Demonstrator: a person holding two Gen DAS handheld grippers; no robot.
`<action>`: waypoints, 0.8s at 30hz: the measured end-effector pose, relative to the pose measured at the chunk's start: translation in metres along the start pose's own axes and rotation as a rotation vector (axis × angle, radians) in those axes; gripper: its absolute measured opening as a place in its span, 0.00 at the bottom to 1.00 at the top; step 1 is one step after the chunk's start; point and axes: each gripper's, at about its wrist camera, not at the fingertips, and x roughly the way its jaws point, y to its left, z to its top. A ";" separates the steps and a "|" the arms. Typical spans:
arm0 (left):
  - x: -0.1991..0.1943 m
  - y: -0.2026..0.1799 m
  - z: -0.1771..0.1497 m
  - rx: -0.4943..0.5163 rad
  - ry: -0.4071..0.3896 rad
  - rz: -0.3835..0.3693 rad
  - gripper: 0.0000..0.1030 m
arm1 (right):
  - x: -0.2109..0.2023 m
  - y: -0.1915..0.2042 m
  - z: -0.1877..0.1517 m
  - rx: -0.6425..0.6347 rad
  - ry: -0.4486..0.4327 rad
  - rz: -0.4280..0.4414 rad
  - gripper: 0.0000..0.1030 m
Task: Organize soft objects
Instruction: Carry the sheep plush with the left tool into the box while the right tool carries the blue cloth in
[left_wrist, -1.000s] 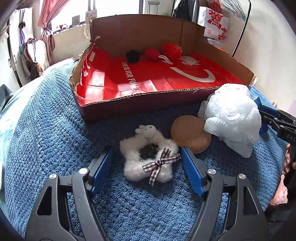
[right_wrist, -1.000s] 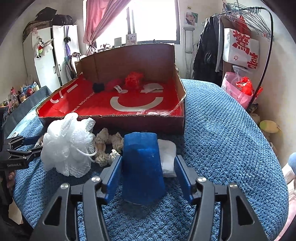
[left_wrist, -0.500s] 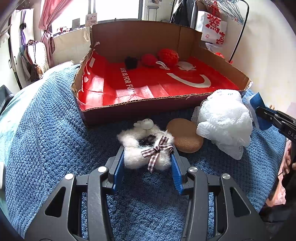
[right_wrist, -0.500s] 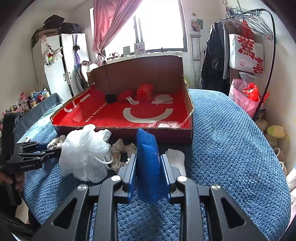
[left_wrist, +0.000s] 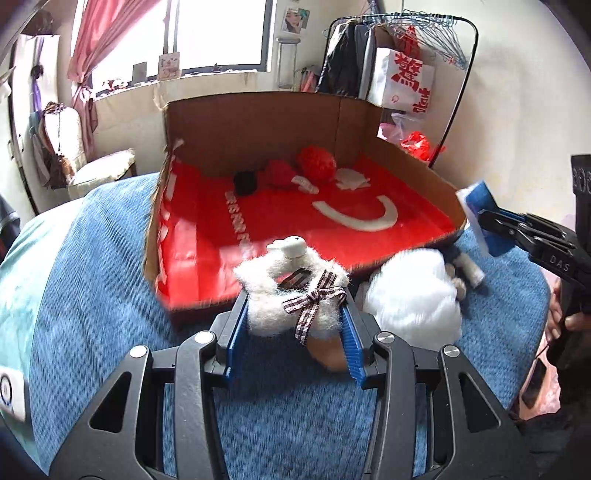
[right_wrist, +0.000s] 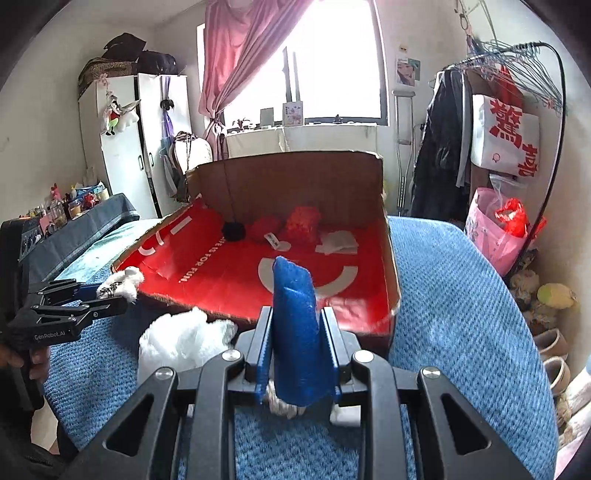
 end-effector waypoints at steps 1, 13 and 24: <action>0.004 0.000 0.008 0.009 0.002 -0.007 0.41 | 0.007 0.001 0.009 -0.018 0.008 0.000 0.26; 0.102 0.024 0.092 0.034 0.204 -0.021 0.41 | 0.154 -0.014 0.082 -0.122 0.351 -0.048 0.26; 0.161 0.035 0.100 0.032 0.341 0.037 0.41 | 0.208 -0.024 0.078 -0.183 0.543 -0.142 0.26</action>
